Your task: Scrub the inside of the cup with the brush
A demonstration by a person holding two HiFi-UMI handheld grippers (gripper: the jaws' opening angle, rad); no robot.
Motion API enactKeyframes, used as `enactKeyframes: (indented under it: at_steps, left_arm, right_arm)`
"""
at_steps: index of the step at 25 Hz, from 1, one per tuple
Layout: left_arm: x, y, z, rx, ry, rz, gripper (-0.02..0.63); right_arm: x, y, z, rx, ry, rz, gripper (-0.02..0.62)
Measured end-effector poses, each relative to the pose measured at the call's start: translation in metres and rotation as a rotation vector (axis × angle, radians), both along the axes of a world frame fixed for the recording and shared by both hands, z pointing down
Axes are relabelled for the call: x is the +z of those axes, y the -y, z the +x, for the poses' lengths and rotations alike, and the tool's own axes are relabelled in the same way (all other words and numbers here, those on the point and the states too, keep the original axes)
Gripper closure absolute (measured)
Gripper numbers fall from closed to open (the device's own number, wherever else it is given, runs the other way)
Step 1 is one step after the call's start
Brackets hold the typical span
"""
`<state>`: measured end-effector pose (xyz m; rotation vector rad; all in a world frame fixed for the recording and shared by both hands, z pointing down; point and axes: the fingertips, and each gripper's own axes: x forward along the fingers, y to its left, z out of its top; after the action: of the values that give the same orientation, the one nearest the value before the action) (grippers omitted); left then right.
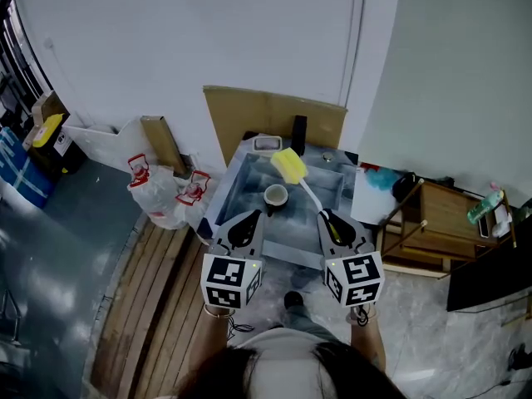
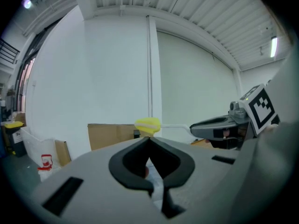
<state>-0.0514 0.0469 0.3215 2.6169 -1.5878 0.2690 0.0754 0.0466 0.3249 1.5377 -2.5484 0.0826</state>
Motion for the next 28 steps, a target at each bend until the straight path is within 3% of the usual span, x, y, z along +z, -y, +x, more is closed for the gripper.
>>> enactKeyframes:
  at_steps: [28]
  left_arm:
    - [-0.036, -0.081, -0.019, 0.02, -0.042, 0.084, 0.598]
  right_arm:
    - [-0.045, -0.076, -0.007, 0.041, 0.004, 0.11, 0.546]
